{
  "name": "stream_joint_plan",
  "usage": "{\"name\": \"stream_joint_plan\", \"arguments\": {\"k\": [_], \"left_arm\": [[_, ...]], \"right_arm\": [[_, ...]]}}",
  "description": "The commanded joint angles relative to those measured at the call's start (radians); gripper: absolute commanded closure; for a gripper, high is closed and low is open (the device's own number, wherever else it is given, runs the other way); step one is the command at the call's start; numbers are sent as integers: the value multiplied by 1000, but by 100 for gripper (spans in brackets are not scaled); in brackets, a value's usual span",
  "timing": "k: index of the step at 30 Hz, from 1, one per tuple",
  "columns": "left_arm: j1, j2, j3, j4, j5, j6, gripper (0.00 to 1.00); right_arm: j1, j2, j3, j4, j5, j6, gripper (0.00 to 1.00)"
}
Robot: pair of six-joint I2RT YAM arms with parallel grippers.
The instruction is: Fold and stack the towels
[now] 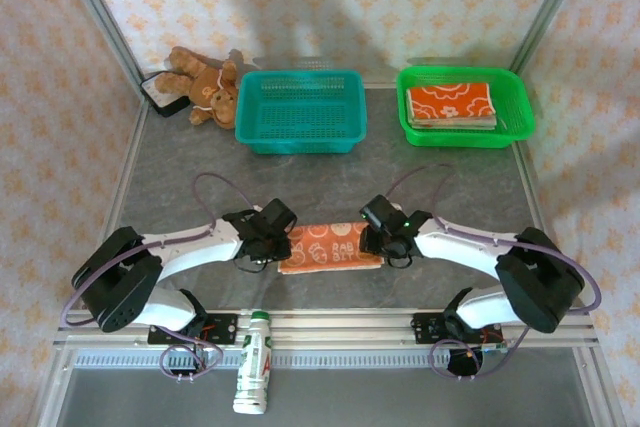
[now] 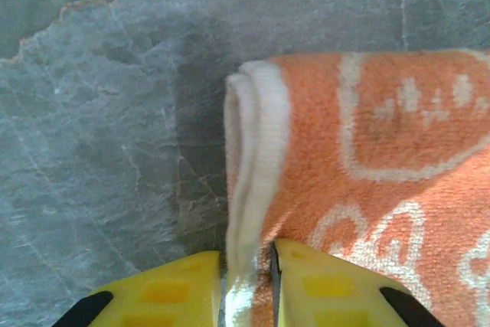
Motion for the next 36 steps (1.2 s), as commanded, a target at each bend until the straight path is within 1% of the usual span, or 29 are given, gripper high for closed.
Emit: {"name": "stream_joint_plan", "arguments": {"k": [1, 6, 10, 12, 13, 14, 15, 16, 17, 18, 19, 20, 21, 23, 24, 25, 27, 28, 31, 32, 36], "left_arm": [[4, 25, -22, 44, 2, 5, 80], [2, 30, -36, 77, 23, -10, 80], [1, 37, -35, 93, 36, -18, 80], [-1, 33, -37, 96, 37, -19, 80], [-1, 30, -37, 97, 39, -19, 79], [0, 28, -39, 97, 41, -20, 79], [-1, 22, -38, 95, 44, -21, 78], [0, 18, -36, 93, 47, -21, 78], [-1, 10, -32, 87, 46, -21, 78], [-1, 0, -26, 81, 44, -19, 78], [-1, -12, -18, 70, 40, -17, 77], [-1, -26, -5, 54, 33, -15, 75], [-1, -41, 9, 36, 25, -9, 71], [-1, -72, 44, 0, 3, 5, 57], [1, -87, 64, -19, -5, 13, 53], [2, -98, 80, -32, -13, 19, 50], [5, -124, 117, -66, -34, 27, 36], [6, -134, 134, -81, -44, 30, 33], [6, -161, 188, -126, -68, 56, 5], [7, -169, 208, -143, -74, 66, 1], [12, -193, 266, -195, -106, 93, 0]], "right_arm": [[24, 27, 16, 28, 60, 34, 51], [56, 67, -10, 61, 64, 58, 53], [97, 128, -17, 94, 71, 98, 58], [115, 152, -26, 121, 66, 130, 66], [121, 152, -29, 130, 67, 139, 68], [127, 150, -31, 134, 71, 145, 73], [127, 143, -32, 132, 77, 148, 81], [127, 136, -32, 126, 84, 149, 85], [127, 124, -26, 106, 98, 146, 90], [127, 110, -18, 79, 116, 139, 97], [127, 95, -10, 52, 133, 134, 100], [127, 79, 7, 13, 159, 125, 100], [127, 57, 22, -25, 187, 117, 100], [119, 19, 57, -96, 230, 95, 100], [108, 0, 81, -135, 249, 78, 100], [96, -13, 102, -167, 262, 62, 100], [55, -39, 161, -252, 295, 27, 100], [36, -47, 188, -291, 311, 13, 100], [-27, -57, 289, -404, 359, -47, 100], [-49, -55, 325, -438, 376, -71, 100], [-125, -25, 448, -513, 436, -154, 100]]}}
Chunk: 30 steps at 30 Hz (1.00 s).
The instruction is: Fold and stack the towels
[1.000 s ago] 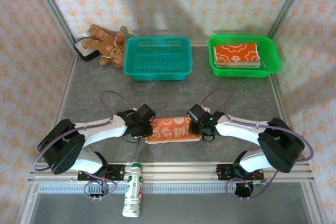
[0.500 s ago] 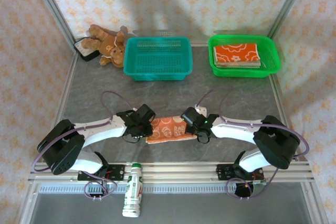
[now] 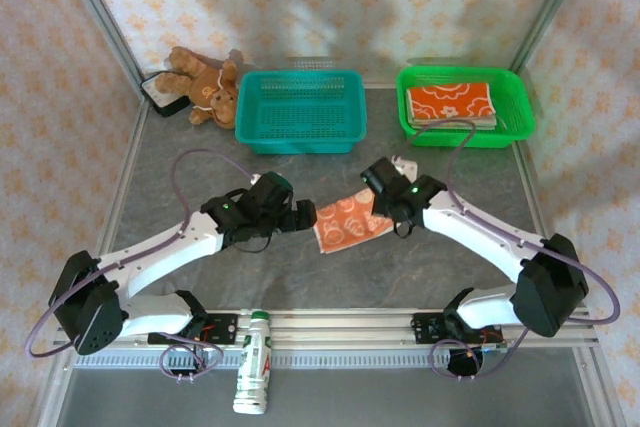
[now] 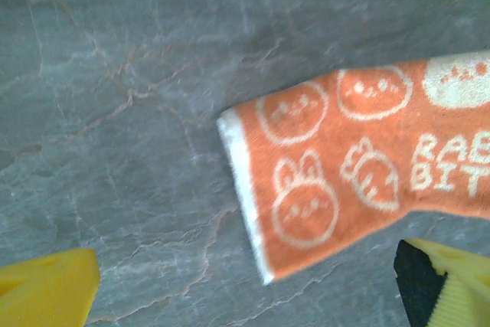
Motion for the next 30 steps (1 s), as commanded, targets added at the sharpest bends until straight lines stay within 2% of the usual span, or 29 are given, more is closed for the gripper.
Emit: {"name": "stream_joint_plan", "arguments": {"k": [1, 7, 13, 20, 30], "left_arm": [[13, -29, 46, -100, -64, 41, 0], [29, -70, 89, -163, -112, 65, 0], [39, -92, 127, -213, -133, 79, 0], [44, -92, 172, -264, -159, 83, 0], [47, -90, 214, -333, -184, 74, 0]], "right_arm": [[-54, 19, 87, -145, 116, -111, 100], [-153, 143, 262, -143, 120, -237, 100], [-197, 345, 498, -151, 158, -287, 100], [-279, 554, 813, -173, 148, -356, 100], [-360, 886, 1370, -311, 133, -385, 100]]}}
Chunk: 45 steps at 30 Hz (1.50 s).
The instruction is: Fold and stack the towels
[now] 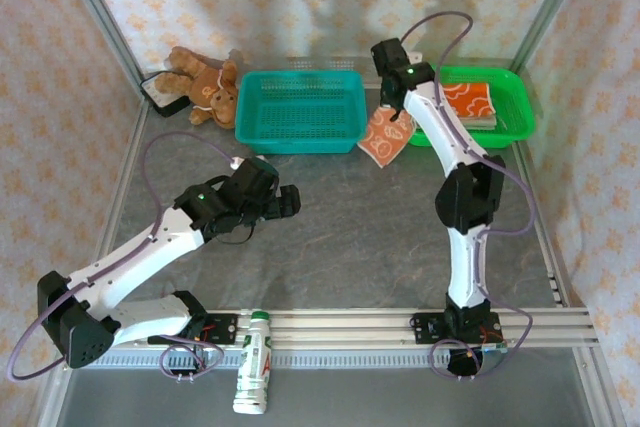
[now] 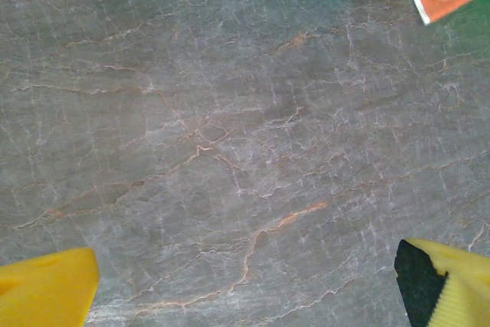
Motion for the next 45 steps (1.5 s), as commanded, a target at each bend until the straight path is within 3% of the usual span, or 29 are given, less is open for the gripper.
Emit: {"name": "stream_joint_plan", "arguments": {"k": [1, 8, 16, 34, 45], "left_arm": [[14, -11, 32, -71, -55, 8, 0], [18, -6, 42, -91, -61, -5, 0], [23, 13, 54, -84, -55, -9, 0], [36, -46, 62, -100, -165, -23, 0], [39, -17, 99, -131, -158, -31, 0]], "right_arm": [[-18, 71, 147, -76, 12, -19, 100], [-52, 183, 366, -79, -2, -21, 100], [-130, 178, 364, -56, -77, 6, 100], [-226, 136, 336, -43, -26, -87, 100], [-299, 167, 321, -17, -103, -108, 100]]}}
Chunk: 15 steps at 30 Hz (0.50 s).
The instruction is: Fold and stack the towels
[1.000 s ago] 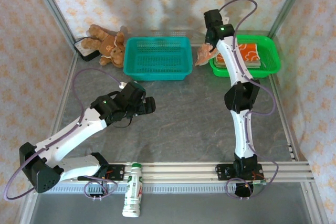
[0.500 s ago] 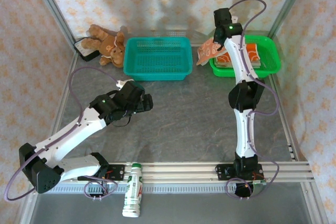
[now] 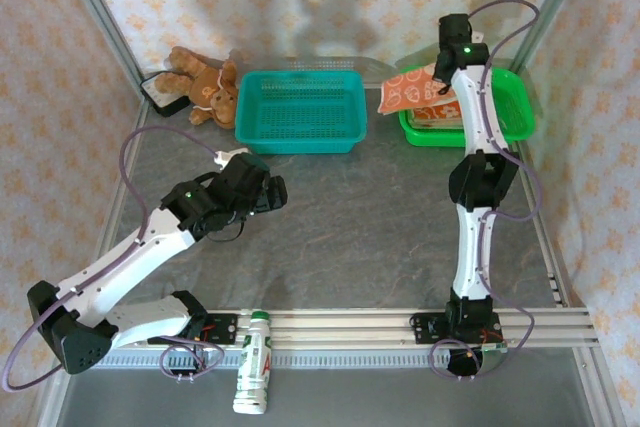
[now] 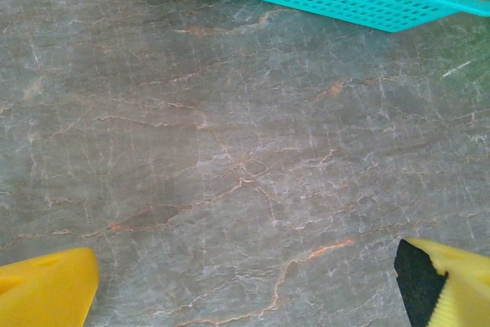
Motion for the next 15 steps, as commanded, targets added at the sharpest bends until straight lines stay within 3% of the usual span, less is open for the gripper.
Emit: {"name": "stream_joint_plan", "arguments": {"k": [1, 15], "left_arm": [[12, 14, 38, -45, -35, -14, 0], [12, 36, 84, -97, -46, -24, 0]], "right_arm": [[-5, -3, 1, 30, -7, -26, 100], [-10, 114, 40, 104, 91, -65, 100]]}}
